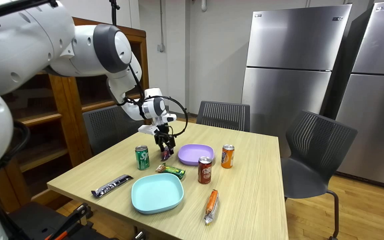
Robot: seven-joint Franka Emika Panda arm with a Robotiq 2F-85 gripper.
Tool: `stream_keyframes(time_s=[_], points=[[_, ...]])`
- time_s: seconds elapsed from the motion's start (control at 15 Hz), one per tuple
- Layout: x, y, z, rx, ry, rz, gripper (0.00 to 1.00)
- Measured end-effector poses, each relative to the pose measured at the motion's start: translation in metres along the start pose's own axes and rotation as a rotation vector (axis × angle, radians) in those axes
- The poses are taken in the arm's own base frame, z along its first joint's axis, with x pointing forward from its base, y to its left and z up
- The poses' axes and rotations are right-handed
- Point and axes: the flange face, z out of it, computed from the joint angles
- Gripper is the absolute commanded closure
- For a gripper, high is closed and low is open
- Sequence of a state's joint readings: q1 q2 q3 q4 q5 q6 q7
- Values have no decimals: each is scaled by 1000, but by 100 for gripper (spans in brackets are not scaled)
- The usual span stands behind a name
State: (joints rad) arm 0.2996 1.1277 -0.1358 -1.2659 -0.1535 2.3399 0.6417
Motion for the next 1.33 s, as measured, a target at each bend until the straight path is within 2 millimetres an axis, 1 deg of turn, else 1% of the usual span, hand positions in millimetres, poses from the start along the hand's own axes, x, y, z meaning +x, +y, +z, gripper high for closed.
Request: stream_keyframes(time_s=[0.33,0.4,0.47,0.53,0.73,0.87,1.0,1.13,1.33], points=[[6,3,-3,21,7,19,88],[7,5,-3,24,11,22,95],[8,6,-4,26,13,25,98],[9,8,-4,26,13,28,96],[12,11,-5,33,24,33,97],[15,13,-13,48,45,36,97],[18,15,-29,73,79,41,96],[20,18,-50,99,110,45,96],[11,28,-77,123,135,47,96]])
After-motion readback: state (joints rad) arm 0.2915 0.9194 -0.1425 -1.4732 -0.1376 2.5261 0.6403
